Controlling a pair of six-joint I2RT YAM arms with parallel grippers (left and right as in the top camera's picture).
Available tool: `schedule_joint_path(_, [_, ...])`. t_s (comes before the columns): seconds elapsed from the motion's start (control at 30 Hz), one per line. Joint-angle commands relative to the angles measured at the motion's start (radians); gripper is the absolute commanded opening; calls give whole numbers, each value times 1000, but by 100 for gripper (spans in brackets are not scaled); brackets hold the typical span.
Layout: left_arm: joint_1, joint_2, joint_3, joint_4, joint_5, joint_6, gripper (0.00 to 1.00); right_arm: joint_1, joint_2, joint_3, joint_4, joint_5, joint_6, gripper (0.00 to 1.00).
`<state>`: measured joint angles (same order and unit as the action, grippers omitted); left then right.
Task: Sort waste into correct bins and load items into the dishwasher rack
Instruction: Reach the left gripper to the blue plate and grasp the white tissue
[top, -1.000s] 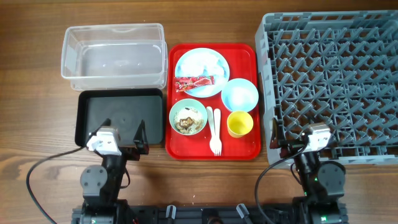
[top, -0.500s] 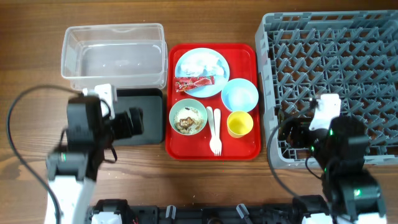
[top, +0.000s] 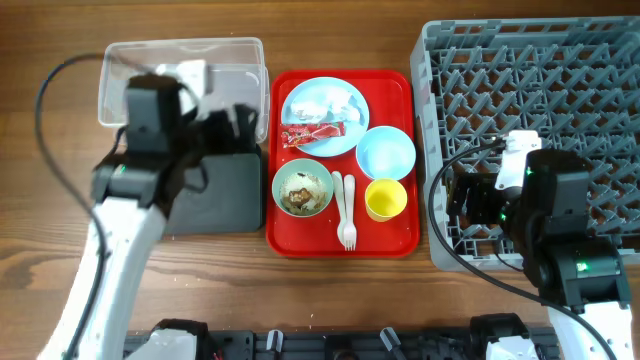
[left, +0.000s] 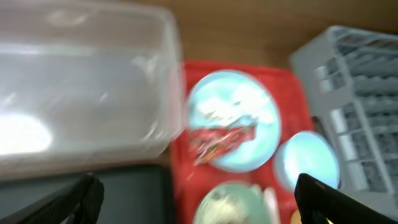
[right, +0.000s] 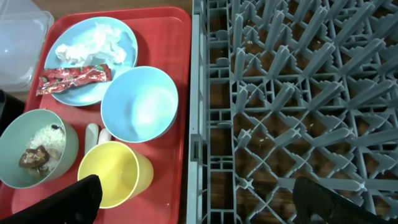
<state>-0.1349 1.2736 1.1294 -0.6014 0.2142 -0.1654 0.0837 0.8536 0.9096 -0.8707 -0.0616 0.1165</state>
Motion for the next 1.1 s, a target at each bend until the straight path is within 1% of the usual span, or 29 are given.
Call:
schedule_joint_path(0.0, [-92,152,98,98,18,-14,100,5,0,21,-1,-16,17,100])
schedule_joint_path(0.17, [-188,358,159,301,4,1,100,5,0,21,-2,-16,17,100])
schedule_joint_path(0.27, [-251,480,166,443,-46,0,100,5,0,21,-2,-16,17,99])
schedule_joint_path(0.3, [-264,516,170,467,-48,0,100,5,0,21,-2,-16,17,100])
schedule_joint_path(0.4, [-292,612,209,471,-48,0,100,5,0,21,-2,-16,17,100])
schedule_joint_path(0.53, [-314,729,305,462,-48,-15,100,5,10,21,-5,-16,17,100])
schedule_joint_path(0.63, [-321,794,331,468,-121,-15,98,5,33,21,-7,-17,17,100])
schedule_joint_path(0.77, [-322,861,331,483,-126,-15,90,5,58,21,-12,-17,16,100])
schedule_joint_path(0.93, [-345,902,330,522,-126,-15,85,5,64,21,-13,-17,17,100])
schedule_joint_path(1.07, [-379,917,330,534,-126,-15,72,5,64,21,-13,-17,17,100])
